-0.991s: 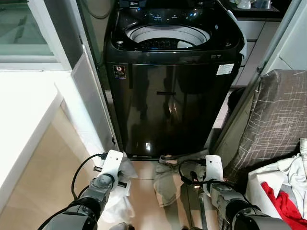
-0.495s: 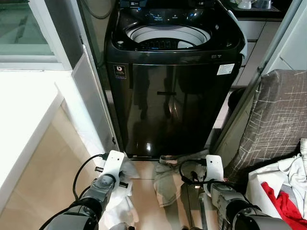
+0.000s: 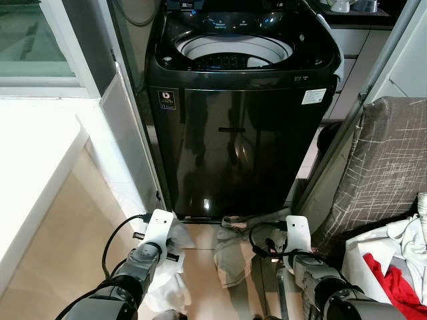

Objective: Clothes washing

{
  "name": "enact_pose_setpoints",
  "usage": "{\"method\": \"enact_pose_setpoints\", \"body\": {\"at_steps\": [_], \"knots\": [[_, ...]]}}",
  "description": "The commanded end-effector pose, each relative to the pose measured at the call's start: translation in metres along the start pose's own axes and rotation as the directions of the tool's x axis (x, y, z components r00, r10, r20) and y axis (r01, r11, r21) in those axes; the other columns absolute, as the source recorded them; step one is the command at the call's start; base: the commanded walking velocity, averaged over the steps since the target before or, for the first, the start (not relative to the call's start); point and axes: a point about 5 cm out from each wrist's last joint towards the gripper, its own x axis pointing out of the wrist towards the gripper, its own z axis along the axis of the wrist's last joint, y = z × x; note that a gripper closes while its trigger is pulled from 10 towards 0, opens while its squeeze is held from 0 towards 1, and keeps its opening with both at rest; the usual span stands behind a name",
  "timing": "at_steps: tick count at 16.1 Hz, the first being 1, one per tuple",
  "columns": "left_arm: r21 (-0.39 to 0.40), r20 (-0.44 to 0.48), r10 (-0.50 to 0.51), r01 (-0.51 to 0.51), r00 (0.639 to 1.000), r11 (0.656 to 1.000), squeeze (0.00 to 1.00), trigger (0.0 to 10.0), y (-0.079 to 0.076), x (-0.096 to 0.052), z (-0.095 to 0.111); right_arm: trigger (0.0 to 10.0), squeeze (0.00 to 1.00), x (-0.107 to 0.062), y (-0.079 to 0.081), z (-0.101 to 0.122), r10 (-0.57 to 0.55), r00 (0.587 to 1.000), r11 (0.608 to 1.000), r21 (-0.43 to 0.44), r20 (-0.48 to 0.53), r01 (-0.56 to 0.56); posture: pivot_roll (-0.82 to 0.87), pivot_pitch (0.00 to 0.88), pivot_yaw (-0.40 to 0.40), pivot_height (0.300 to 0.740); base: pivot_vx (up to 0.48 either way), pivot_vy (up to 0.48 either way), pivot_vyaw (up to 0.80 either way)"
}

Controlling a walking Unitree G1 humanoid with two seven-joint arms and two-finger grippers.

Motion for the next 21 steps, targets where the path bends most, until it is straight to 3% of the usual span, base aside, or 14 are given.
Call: {"method": "enact_pose_setpoints", "body": {"at_steps": [1, 21], "knots": [[-0.002, 0.002, 0.004, -0.004, 1.0, 1.0, 0.0, 10.0, 0.0, -0.0002, -0.0007, 10.0, 0.0, -0.0002, -0.0021, -0.0018, -0.004, 1.0, 1.0, -0.006, -0.005, 0.004, -0.11, 0.0, 0.025, 0.731, 0.0, 0.0, 0.0], [-0.02, 0.0, 0.008, -0.008, 1.0, 1.0, 0.0, 10.0, -0.0026, -0.0003, -0.0024, 10.0, 0.0, 0.0001, -0.0019, 0.0012, 0.001, 1.0, 1.0, -0.025, -0.004, -0.001, -0.1, 0.0, 0.003, 0.731, 0.0, 0.0, 0.0]]}}
